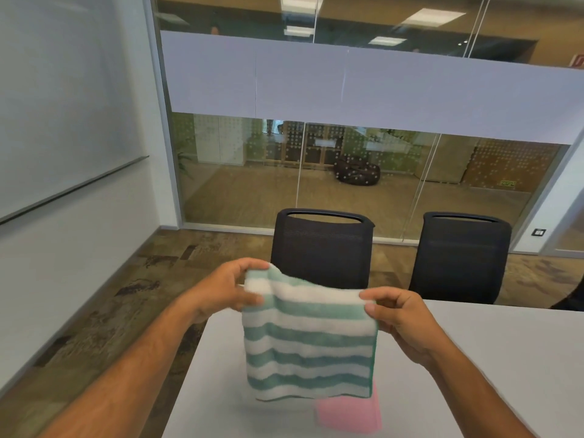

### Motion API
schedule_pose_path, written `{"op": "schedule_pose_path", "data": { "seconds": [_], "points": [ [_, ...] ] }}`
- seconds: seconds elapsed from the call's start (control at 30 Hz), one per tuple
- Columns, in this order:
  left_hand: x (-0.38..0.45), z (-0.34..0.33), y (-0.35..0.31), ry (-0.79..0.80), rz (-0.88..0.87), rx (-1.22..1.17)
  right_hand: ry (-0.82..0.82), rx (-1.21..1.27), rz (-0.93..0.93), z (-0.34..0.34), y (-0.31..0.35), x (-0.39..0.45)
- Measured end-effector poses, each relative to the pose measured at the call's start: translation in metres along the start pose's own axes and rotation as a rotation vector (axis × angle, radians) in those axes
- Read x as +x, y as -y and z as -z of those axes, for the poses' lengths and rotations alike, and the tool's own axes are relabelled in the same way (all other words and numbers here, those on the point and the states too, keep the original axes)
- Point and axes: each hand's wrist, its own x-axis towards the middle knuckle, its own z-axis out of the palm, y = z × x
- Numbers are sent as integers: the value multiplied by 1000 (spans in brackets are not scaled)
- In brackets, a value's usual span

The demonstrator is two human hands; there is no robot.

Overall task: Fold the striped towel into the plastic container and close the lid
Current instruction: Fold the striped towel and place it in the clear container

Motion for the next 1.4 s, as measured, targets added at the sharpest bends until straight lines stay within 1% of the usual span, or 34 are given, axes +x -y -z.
{"op": "schedule_pose_path", "data": {
  "seconds": [0.03,0.07,0.1,0.17,0.23,0.27,0.37,0.4,0.43,0.5,0.6,0.67,0.77,0.87,0.97,1.03,1.13,1.3,1.4],
  "points": [
    [-1,0,2,73,34,34,24,34,-1,0,-1,-1],
    [-2,-2,3,96,50,63,52,53,-3,1,-1,-2],
    [-3,-3,4,66,47,71,68,53,-10,1,-2,-2],
    [-4,-4,1,-56,22,67,60,36,-47,0,-4,-2],
    [-4,-5,1,-97,34,70,9,31,-80,-2,-6,-1],
    [-4,-4,3,-81,50,67,-26,34,-88,-2,-8,0],
    [-6,-2,9,61,82,40,-91,27,-102,-2,-11,-1],
    [-6,-1,11,78,77,47,-98,15,-111,-2,-12,-1],
    [-5,-1,13,62,68,51,-105,5,-123,-3,-13,-1],
    [-3,-3,16,-32,55,57,-108,7,-152,-3,-15,-1],
    [-1,-10,21,-219,45,102,-72,69,-183,-1,-17,-2],
    [1,-12,23,-314,29,151,-89,80,-184,0,-19,-1],
    [1,-15,26,-389,-5,201,-197,8,-144,-3,-23,1],
    [1,-19,25,-432,-68,127,-280,-71,-72,-5,-23,2],
    [-2,-17,23,-384,-70,-1,-302,-37,-9,-5,-21,0],
    [-3,-14,22,-312,-27,-9,-297,-33,21,-3,-20,0],
    [-5,-13,22,-280,-17,104,-246,-47,40,1,-20,0],
    [-1,-10,24,-345,-81,271,-206,-126,94,3,-17,0],
    [0,-10,21,-359,-113,372,-202,-215,121,5,-18,1]
  ]
}}
